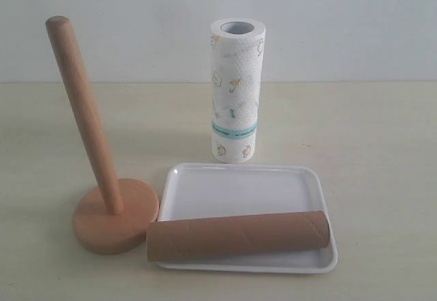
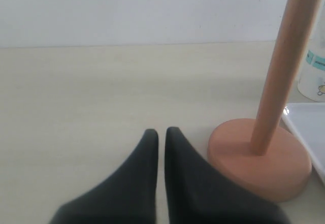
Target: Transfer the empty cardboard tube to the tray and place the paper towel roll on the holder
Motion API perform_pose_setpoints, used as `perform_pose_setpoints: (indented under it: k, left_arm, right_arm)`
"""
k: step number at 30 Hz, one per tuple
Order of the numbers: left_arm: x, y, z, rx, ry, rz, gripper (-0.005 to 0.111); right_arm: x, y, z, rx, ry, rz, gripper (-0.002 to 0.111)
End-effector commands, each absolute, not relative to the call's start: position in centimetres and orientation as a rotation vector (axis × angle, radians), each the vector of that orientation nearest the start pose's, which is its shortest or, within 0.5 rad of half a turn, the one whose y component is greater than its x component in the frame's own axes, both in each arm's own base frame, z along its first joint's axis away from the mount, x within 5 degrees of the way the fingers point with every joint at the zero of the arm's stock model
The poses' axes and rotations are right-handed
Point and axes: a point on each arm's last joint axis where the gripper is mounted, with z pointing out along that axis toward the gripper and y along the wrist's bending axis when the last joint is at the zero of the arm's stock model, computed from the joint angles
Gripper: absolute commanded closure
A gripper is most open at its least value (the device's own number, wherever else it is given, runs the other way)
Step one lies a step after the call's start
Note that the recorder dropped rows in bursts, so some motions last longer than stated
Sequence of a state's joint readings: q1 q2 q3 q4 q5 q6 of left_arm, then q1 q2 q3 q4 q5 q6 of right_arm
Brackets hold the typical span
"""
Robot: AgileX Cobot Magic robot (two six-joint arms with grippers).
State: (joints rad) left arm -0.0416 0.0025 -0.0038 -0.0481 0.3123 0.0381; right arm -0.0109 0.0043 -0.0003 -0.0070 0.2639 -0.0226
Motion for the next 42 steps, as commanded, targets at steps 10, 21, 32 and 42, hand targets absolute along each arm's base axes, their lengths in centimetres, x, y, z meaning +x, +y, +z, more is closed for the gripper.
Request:
perform_pose_setpoints:
  k: [10,21,32,42]
  left_arm:
    - [5.4,-0.4,18.6,0.042,1.785,-0.046,0.103]
    - [5.4,-0.4,18.6,0.042,1.785,-0.046,0.103]
    - [5.4,-0.4,18.6,0.042,1.785,-0.046,0.103]
    - [5.4,-0.4,18.6,0.042,1.785,-0.046,0.103]
  right_arm:
    - [5.2,0.0,23.4,-0.015,1.249,-0.030,0.109]
    - [5.8,0.1,25.0,-0.087,1.259,-0.097,0.109]
    - [12.0,1.6,26.6,-0.255,1.419,-0.001,0.109]
    - [18.5,5.8,22.9,-0.642,1.501,0.465,0.109]
